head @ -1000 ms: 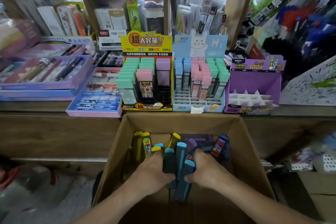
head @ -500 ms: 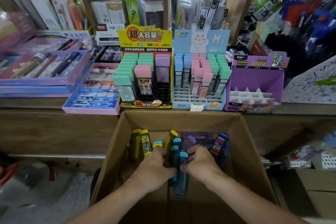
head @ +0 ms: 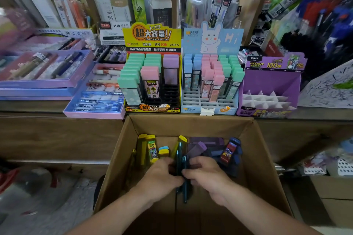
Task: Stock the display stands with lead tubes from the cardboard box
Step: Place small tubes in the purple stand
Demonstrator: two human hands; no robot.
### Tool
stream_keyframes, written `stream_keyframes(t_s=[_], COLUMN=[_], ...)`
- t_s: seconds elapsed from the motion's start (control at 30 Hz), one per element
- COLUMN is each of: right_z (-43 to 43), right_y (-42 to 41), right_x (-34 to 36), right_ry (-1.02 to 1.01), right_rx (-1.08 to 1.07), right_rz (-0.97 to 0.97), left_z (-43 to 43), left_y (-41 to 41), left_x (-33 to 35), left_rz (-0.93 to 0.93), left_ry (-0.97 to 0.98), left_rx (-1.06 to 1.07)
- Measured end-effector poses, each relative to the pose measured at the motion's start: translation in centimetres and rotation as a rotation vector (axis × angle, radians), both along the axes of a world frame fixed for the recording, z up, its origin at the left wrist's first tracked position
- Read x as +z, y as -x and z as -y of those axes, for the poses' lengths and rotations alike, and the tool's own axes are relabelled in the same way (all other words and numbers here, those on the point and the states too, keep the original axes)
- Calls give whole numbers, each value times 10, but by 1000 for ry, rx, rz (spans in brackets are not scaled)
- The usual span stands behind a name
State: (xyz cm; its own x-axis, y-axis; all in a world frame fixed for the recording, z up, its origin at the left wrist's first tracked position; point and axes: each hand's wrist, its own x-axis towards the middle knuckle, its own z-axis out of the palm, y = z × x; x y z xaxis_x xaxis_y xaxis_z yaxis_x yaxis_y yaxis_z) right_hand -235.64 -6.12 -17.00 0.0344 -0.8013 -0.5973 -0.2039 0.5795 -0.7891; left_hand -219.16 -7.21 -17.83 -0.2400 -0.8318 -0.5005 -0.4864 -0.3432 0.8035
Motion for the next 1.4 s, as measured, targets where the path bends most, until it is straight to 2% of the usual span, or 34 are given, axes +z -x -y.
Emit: stream_keyframes(t_s=[0.3,0.53,0.67,0.8,0.93,1.4], right_z=[0,-3,-4,-4,-3,13], right_y=[4,-1,3,12,23,48], right_x=[9,28,37,47,60,77], right_ry=[10,152,247,256,284,314], right_rx=[-118,-117,-148,-210,-182,-200], right_rz=[187,145,99,150,191,316], left_z=[-7,-6,-7,-8,-7,9], left_y=[9,16,17,18,18,31], left_x=[20,35,41,48,58,71], left_rz=[-205,-430,-489,-563,-677,-781], left_ry=[-122,-202,-193,-155,-163,-222], left_rx=[129,156,151,227,317,392])
